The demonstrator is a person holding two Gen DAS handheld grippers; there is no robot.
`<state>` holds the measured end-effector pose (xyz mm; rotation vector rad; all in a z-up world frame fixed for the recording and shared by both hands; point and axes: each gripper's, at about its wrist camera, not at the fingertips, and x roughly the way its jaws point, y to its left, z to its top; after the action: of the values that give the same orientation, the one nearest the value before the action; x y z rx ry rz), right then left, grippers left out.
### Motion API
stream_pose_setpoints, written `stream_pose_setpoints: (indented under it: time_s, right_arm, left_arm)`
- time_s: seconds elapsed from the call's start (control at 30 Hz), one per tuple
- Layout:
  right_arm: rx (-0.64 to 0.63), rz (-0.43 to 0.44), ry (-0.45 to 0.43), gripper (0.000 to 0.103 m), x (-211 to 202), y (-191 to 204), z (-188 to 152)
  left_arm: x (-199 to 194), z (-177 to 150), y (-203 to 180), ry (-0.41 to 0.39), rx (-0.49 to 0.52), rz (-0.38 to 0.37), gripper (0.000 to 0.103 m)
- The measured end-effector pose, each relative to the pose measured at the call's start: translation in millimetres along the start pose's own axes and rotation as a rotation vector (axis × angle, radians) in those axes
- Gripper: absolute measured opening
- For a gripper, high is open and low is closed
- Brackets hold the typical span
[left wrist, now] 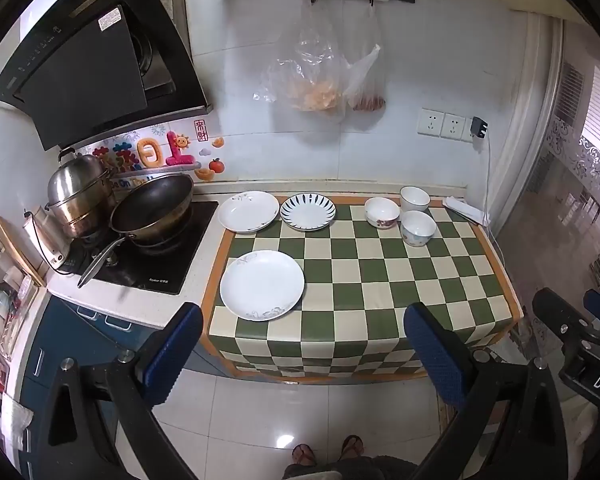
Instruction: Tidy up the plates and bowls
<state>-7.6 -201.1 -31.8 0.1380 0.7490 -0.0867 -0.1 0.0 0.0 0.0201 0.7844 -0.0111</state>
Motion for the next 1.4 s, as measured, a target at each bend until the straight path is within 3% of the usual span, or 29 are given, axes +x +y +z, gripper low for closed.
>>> stream_pose_setpoints:
  time_s: [1.4]
  right_arm:
    - [0.007,0.011,0.013,0.103,27,1,-4]
  left_arm:
    - [4,10,1,0.004,0.002,0.006,0.103]
